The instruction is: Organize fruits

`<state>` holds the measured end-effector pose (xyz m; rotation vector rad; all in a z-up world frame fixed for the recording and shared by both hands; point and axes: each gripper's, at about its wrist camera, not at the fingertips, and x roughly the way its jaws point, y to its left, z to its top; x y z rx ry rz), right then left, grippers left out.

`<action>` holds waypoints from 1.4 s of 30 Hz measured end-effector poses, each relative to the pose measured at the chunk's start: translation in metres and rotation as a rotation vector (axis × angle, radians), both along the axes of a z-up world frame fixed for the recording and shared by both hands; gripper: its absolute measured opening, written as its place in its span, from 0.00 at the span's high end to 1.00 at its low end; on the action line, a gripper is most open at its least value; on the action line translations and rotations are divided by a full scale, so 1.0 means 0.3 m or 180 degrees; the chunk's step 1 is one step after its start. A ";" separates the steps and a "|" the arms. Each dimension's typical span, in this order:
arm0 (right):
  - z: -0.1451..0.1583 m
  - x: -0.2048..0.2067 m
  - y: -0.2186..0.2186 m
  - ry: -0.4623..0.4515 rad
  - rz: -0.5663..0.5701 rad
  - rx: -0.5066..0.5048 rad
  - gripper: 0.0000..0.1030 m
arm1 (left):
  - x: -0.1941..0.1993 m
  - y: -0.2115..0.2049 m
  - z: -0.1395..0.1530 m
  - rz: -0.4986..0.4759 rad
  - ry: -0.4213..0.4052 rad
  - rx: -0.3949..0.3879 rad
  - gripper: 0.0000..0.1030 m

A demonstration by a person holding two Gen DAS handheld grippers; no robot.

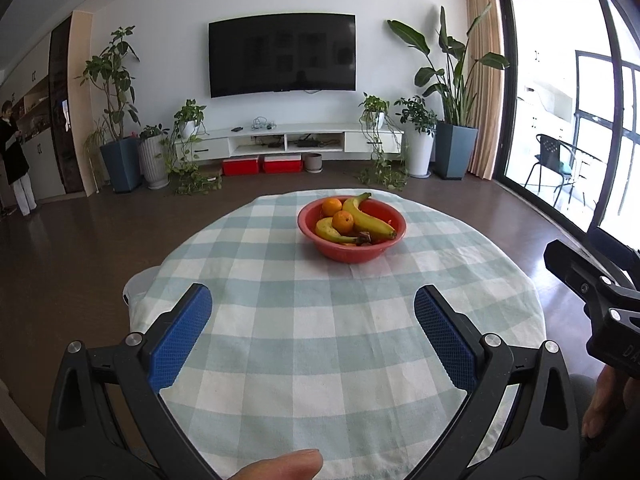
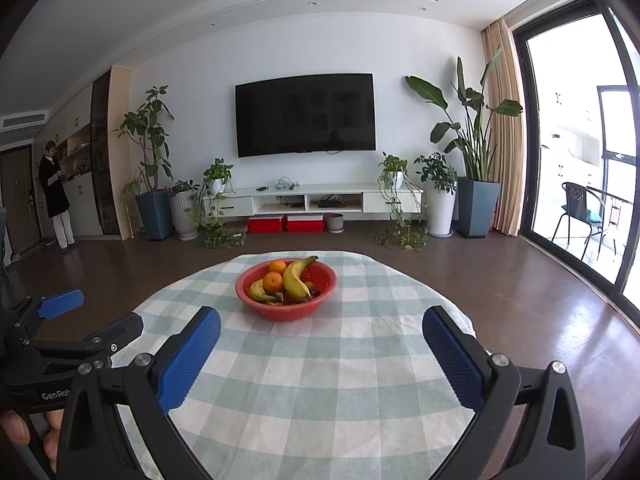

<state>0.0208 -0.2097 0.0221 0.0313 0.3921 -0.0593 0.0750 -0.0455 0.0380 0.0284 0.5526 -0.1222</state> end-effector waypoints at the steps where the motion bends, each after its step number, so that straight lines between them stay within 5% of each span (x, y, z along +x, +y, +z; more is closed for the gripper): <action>1: -0.013 -0.002 -0.006 0.0054 -0.0015 0.0021 0.00 | 0.004 0.001 -0.014 0.0006 0.0052 -0.0017 0.00; 21: -0.165 0.030 0.005 0.0656 -0.0099 -0.0012 0.00 | 0.098 0.003 -0.229 0.0077 0.0526 0.0002 0.00; 42: -0.217 0.053 0.035 0.0939 -0.0066 -0.0017 0.00 | 0.117 0.029 -0.314 0.0133 0.0709 -0.0021 0.00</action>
